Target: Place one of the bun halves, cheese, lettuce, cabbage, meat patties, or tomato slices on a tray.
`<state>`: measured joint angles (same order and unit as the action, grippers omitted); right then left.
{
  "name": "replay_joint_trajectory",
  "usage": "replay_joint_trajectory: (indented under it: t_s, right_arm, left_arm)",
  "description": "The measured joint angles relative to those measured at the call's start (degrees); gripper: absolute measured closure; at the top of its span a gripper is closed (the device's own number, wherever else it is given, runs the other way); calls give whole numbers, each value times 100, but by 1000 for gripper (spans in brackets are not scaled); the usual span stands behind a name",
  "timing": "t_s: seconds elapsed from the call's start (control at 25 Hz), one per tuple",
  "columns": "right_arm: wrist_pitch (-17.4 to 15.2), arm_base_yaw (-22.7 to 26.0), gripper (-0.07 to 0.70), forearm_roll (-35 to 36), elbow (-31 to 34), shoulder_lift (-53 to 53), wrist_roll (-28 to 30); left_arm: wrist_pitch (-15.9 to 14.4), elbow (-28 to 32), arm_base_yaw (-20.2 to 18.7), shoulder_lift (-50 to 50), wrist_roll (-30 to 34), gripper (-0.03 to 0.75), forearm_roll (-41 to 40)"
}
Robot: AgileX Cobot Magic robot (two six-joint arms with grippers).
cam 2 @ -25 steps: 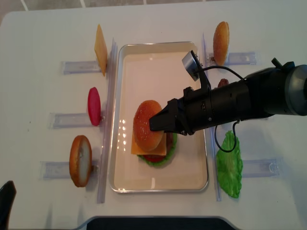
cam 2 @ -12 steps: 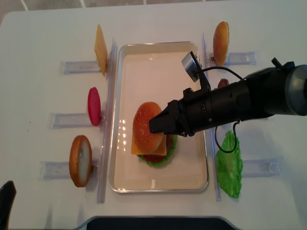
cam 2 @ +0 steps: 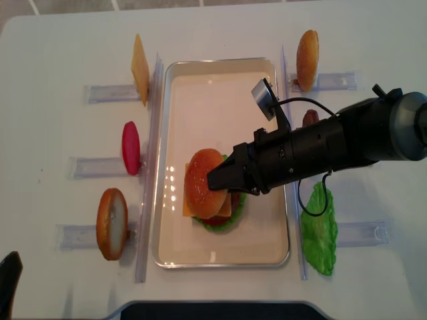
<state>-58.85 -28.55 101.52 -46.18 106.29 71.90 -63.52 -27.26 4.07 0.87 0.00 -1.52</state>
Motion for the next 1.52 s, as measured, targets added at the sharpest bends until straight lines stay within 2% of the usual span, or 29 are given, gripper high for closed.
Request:
replay_joint_trajectory:
  t_s: [0.28, 0.36, 0.56, 0.72, 1.16, 1.4, 1.52]
  right_arm:
    - [0, 0, 422, 0, 0, 0, -5]
    - [0, 0, 381, 0, 0, 0, -25]
    - [0, 58, 182, -32, 0, 0, -47]
    - [118, 106, 127, -260, 0, -7, -53]
    - [1351, 295, 118, -1402, -3, -970, -276]
    - [1818, 295, 118, -2665, -3, -1641, -1137]
    - [1988, 308, 118, -3758, -3, -2107, -1843]
  left_arm:
    - [0, 0, 0, 0, 0, 24, 0]
    - [0, 0, 0, 0, 0, 24, 0]
    - [0, 0, 0, 0, 0, 24, 0]
    - [0, 0, 0, 0, 0, 24, 0]
    - [0, 0, 0, 0, 0, 24, 0]
    - [0, 0, 0, 0, 0, 24, 0]
    - [0, 0, 0, 0, 0, 24, 0]
